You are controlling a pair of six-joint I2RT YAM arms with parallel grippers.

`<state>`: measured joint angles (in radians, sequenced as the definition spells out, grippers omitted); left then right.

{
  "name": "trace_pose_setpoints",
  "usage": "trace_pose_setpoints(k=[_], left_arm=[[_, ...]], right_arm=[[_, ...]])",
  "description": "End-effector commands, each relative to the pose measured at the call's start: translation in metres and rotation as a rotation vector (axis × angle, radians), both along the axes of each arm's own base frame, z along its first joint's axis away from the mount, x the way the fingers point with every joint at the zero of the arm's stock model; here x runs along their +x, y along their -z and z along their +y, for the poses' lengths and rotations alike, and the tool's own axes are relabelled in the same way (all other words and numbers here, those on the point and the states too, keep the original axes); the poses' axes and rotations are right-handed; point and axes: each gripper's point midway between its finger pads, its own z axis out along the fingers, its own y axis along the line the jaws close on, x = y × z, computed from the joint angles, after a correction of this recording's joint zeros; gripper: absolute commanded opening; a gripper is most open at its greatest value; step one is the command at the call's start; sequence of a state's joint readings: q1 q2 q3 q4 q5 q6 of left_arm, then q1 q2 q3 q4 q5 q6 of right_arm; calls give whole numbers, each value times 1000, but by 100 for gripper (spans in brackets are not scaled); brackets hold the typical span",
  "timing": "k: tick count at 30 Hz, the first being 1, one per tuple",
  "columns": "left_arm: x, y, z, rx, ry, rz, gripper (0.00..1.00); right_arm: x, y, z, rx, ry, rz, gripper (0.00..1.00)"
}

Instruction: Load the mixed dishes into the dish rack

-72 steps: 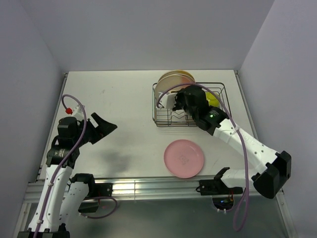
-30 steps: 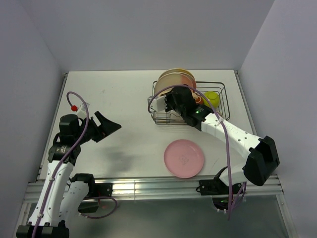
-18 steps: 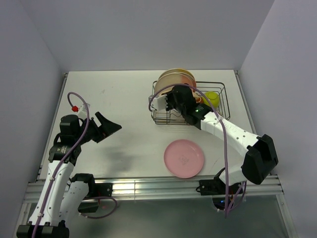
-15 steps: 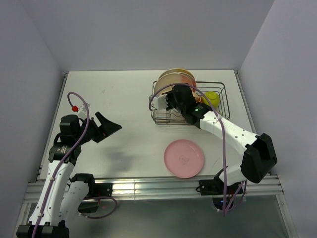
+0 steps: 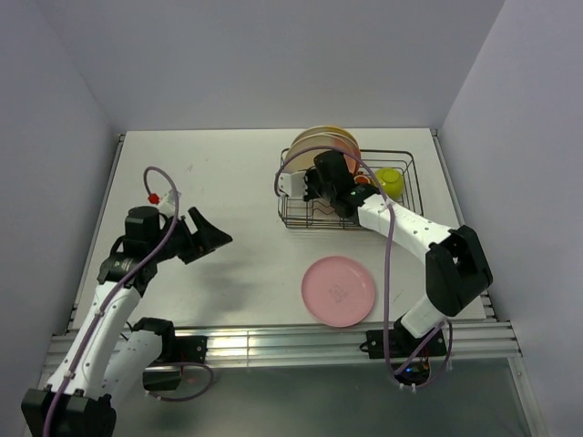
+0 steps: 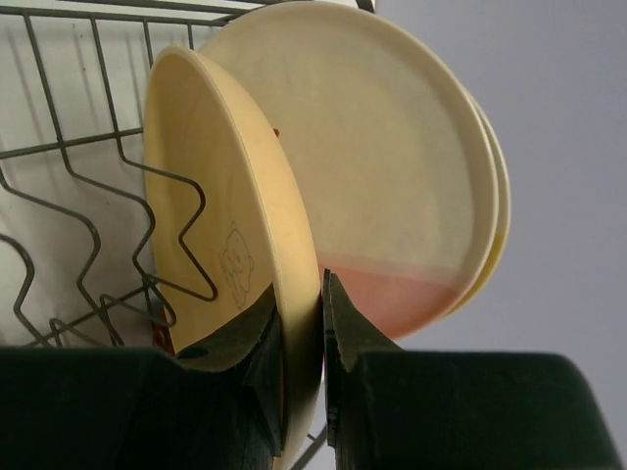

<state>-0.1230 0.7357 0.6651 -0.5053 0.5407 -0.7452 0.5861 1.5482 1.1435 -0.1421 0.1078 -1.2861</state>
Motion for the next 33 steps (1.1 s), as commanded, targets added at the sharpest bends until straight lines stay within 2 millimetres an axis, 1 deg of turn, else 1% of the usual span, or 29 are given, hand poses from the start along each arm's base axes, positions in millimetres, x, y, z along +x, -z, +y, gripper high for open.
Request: trace_pose_setpoints(k=[1, 2, 3, 4, 5, 6, 7, 8, 9, 10, 11, 14, 16, 17, 19, 20, 21, 22, 23, 24, 25, 26, 27, 28, 29, 30, 31, 32, 33], left_arm=[[6, 9, -13, 49, 41, 17, 83], [2, 9, -25, 43, 78, 19, 83], [4, 16, -29, 65, 77, 39, 83], [-2, 18, -43, 71, 120, 47, 82], [-2, 18, -50, 76, 133, 43, 83], [-1, 26, -56, 97, 141, 66, 83], [-10, 30, -70, 105, 191, 75, 83], [-10, 30, -77, 108, 208, 67, 82], [-13, 42, -86, 128, 235, 101, 82], [-23, 47, -98, 140, 281, 111, 81], [-24, 50, -105, 147, 297, 115, 80], [-36, 75, -127, 207, 343, 159, 79], [-43, 78, -143, 208, 375, 151, 79], [-44, 85, -148, 223, 379, 166, 79], [-52, 90, -161, 230, 407, 165, 77], [-52, 97, -166, 247, 407, 177, 77], [-54, 99, -170, 252, 414, 179, 76], [-59, 97, -180, 240, 434, 171, 75], [-59, 105, -183, 260, 431, 184, 74], [-61, 107, -188, 262, 436, 186, 74], [-64, 104, -197, 254, 448, 178, 74], [-65, 113, -200, 273, 446, 193, 73], [-69, 114, -205, 277, 455, 190, 73], [-68, 112, -212, 270, 452, 186, 73], [-68, 120, -215, 290, 448, 197, 72], [-68, 123, -217, 302, 442, 196, 72], [-69, 123, -224, 302, 443, 197, 72], [-70, 135, -226, 326, 444, 217, 71], [-73, 138, -229, 334, 445, 225, 70]], right_arm=[[19, -32, 6, 139, 40, -54, 14], [21, -33, 7, 171, 51, -62, 21], [22, -36, 6, 192, 59, -74, 36], [22, -34, 4, 209, 67, -80, 42], [24, -40, 5, 248, 76, -97, 56], [25, -45, 4, 271, 83, -106, 68], [28, -49, 0, 293, 101, -117, 83], [29, -52, -2, 325, 119, -113, 95], [29, -58, -3, 347, 127, -120, 100], [30, -65, -5, 368, 136, -132, 100], [30, -70, -5, 400, 146, -134, 100], [25, -109, -13, 529, 189, -201, 100], [22, -134, -19, 591, 220, -241, 100], [16, -153, -27, 648, 254, -265, 100], [6, -175, -34, 741, 296, -265, 100], [-6, -197, -47, 802, 335, -303, 100], [-14, -211, -54, 864, 362, -316, 100], [-23, -215, -61, 969, 415, -290, 100], [-43, -237, -74, 1064, 433, -317, 100], [-54, -242, -87, 1147, 493, -327, 100], [-65, -241, -92, 1282, 547, -270, 100], [-88, -258, -105, 1385, 554, -279, 100], [-100, -259, -108, 1438, 561, -251, 100], [-111, -252, -108, 1487, 584, -192, 100], [-128, -260, -115, 1539, 575, -186, 100], [-137, -259, -116, 1575, 584, -154, 100], [-144, -248, -115, 1581, 611, -93, 100], [-154, -248, -117, 1591, 607, -74, 100], [-159, -246, -117, 1591, 610, -52, 100]])
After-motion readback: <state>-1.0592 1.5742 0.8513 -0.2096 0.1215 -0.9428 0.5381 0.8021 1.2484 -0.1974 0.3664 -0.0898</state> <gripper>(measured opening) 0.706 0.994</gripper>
